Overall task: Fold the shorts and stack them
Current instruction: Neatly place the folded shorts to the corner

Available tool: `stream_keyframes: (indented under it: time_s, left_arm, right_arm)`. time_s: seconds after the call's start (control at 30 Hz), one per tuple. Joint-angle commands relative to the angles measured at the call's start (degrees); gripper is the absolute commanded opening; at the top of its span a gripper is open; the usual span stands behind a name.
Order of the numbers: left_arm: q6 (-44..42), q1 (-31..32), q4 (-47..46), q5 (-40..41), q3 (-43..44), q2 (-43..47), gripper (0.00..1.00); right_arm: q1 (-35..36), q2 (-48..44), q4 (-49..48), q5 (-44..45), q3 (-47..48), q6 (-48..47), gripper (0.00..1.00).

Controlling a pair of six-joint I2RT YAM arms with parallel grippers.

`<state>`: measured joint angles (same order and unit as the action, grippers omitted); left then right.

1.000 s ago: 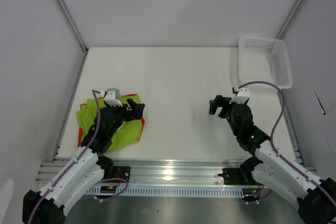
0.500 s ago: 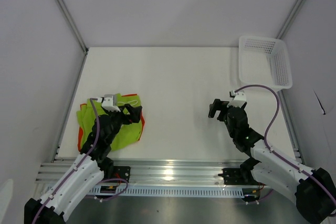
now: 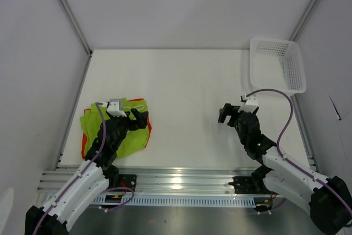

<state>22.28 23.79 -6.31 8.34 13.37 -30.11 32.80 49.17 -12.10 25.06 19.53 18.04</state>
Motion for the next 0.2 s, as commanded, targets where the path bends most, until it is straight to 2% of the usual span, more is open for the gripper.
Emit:
stream_keyframes:
  time_s: [0.0, 0.17]
  left_arm:
    - [-1.4, 0.5, -2.0, 0.9, 1.0, -0.2, 0.99]
    - [-1.3, 0.4, -1.8, 1.1, 1.0, 0.0, 0.99]
  right_arm:
    - [-0.1, -0.2, -2.1, 1.8, 1.3, 0.5, 0.99]
    - [-0.1, -0.2, -2.3, 1.3, 1.2, 0.5, 1.0]
